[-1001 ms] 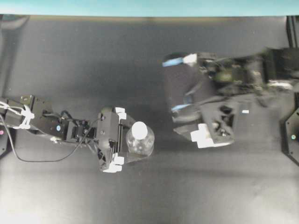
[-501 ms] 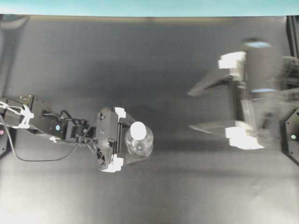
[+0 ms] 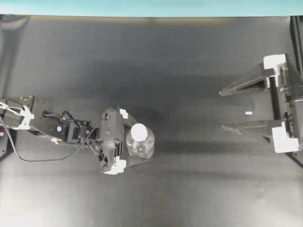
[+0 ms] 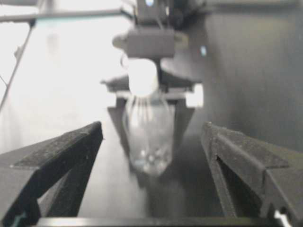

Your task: Open the bottle cap by holding the bottle with the left arm and twisting the cap with the right arm.

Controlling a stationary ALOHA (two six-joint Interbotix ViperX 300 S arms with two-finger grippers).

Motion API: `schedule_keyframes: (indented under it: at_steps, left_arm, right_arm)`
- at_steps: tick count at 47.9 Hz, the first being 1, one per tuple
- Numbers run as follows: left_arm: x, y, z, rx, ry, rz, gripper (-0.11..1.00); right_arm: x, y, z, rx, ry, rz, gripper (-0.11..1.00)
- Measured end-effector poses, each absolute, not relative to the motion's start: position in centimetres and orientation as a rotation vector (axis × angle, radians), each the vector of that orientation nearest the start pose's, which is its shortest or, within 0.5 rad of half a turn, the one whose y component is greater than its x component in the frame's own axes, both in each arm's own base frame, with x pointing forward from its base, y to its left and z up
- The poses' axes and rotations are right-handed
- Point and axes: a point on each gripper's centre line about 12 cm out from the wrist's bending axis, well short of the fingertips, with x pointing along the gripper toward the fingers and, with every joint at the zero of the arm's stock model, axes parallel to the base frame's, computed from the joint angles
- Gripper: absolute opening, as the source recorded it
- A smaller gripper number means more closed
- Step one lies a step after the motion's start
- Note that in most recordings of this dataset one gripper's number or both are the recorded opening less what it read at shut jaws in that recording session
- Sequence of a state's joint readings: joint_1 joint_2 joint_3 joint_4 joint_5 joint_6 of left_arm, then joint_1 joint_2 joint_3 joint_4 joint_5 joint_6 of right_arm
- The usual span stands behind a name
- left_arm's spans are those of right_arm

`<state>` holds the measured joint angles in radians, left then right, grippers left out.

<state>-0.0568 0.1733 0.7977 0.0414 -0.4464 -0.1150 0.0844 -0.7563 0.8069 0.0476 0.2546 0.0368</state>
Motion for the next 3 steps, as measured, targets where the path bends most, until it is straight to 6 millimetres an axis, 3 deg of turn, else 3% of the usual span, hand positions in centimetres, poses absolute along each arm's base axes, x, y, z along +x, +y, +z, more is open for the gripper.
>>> schedule_keyframes:
  at_steps: [3]
  left_arm:
    - [38.05,-2.37,10.88,-0.067,0.532,-0.051,0.99]
  right_arm:
    - [24.79,2.20,33.44,0.071,0.313,0.081,0.81]
